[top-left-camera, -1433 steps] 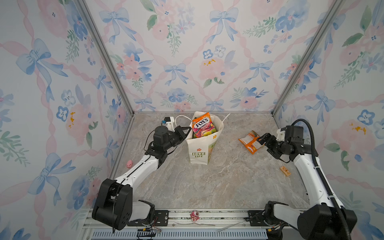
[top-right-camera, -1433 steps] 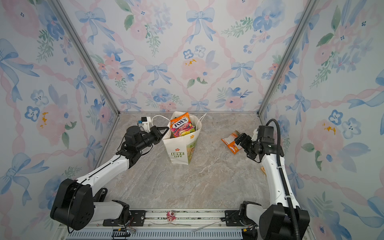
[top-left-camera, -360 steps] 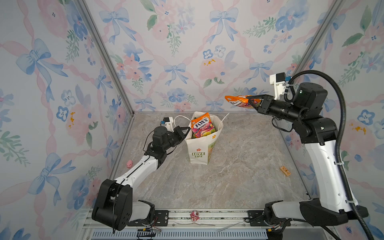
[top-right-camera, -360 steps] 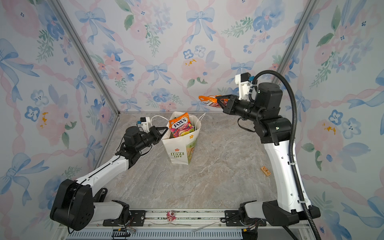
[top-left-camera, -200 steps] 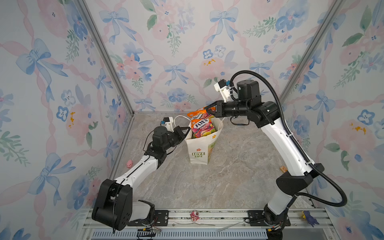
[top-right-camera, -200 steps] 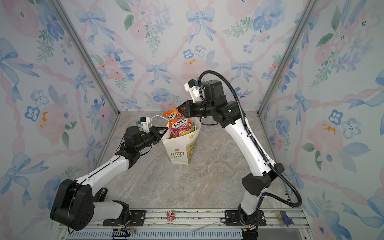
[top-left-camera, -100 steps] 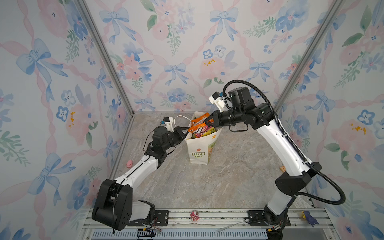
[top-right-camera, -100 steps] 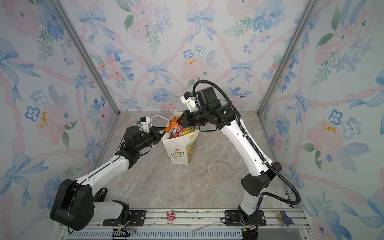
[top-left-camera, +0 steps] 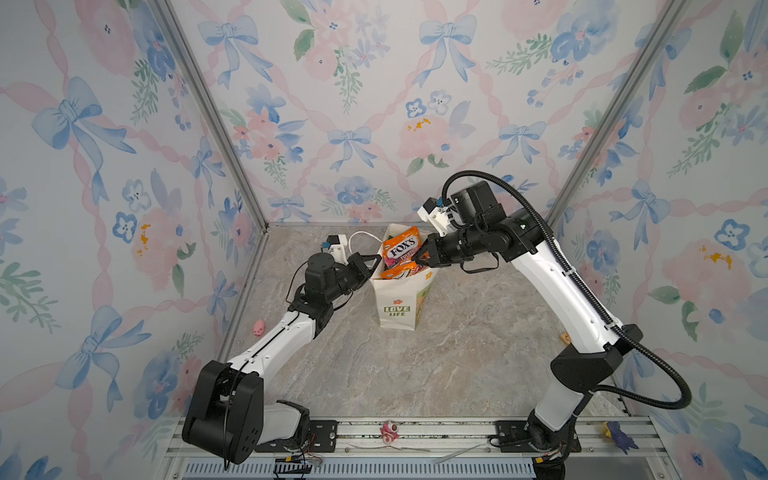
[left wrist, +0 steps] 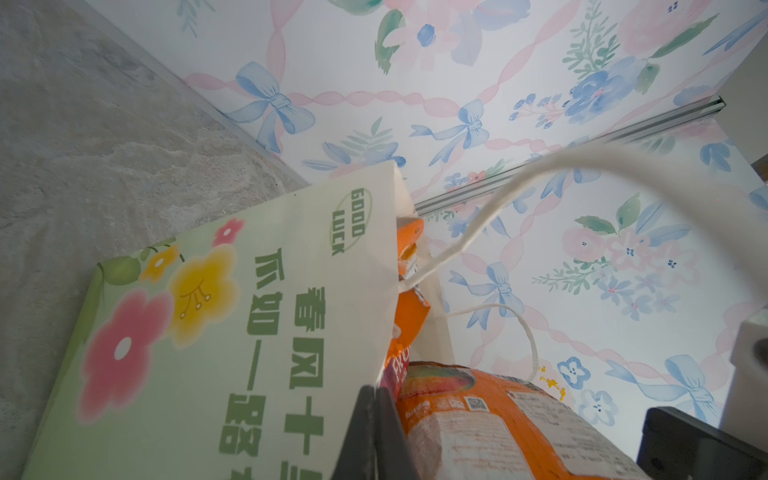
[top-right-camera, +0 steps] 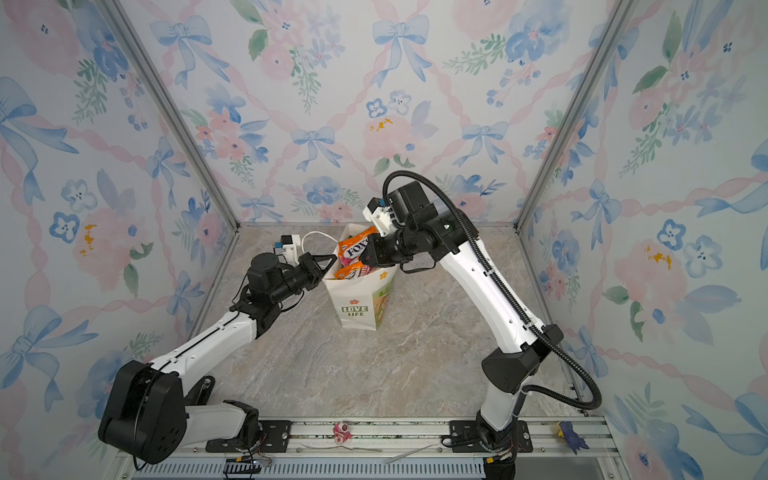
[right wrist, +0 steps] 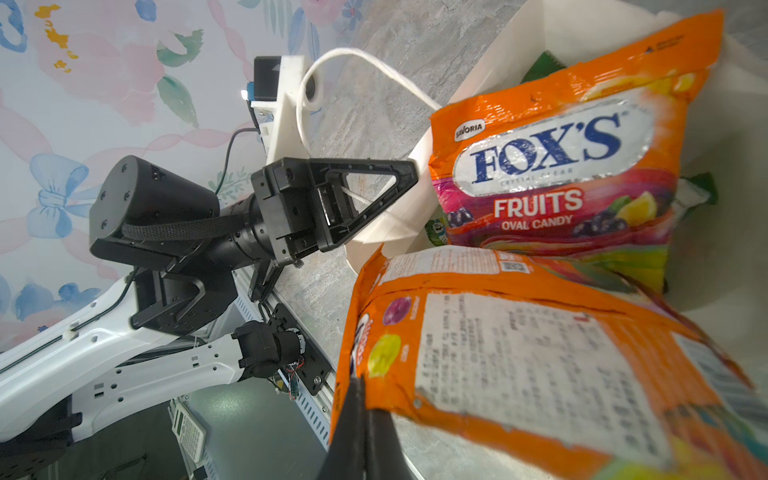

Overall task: Place the snacks into the paper bag
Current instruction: 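Lower the orange packet down into the bag with the right gripper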

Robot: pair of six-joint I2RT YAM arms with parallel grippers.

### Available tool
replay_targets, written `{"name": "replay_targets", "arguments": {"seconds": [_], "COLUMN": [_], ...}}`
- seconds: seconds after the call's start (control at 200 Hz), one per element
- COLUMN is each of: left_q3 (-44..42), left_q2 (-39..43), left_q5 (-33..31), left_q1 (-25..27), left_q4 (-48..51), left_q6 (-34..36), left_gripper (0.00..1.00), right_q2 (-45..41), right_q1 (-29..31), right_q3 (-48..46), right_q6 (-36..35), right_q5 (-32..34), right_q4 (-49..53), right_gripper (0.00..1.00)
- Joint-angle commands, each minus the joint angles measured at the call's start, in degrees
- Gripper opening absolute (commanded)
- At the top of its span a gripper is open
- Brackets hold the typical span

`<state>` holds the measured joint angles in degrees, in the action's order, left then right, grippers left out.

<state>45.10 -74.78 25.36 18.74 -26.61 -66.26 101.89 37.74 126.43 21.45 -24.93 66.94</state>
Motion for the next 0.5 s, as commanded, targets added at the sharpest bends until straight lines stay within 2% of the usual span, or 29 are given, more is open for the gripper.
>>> {"name": "replay_targets", "arguments": {"seconds": [0.0, 0.32, 0.495], "left_q3": [-0.7, -0.28, -0.34], "left_q2": [1.33, 0.21, 0.06], "left_q5": [1.03, 1.18, 1.05], "left_q1": [0.44, 0.51, 0.42], "left_q4": [-0.12, -0.11, -0.11], "left_q6": [-0.01, 0.14, 0.25], "left_gripper": [0.0, 0.0, 0.0], "right_q2": [2.93, 11.61, 15.18], "right_q1": [0.54, 0.84, 2.41], "right_q3": [2.77, 12.32, 13.75], "right_q6": [-2.19, -2.38, -2.91], "right_q5": [1.9, 0.21, -0.91], "right_q4": [2.86, 4.62, 5.57], "right_gripper": [0.0, 0.0, 0.0]}}
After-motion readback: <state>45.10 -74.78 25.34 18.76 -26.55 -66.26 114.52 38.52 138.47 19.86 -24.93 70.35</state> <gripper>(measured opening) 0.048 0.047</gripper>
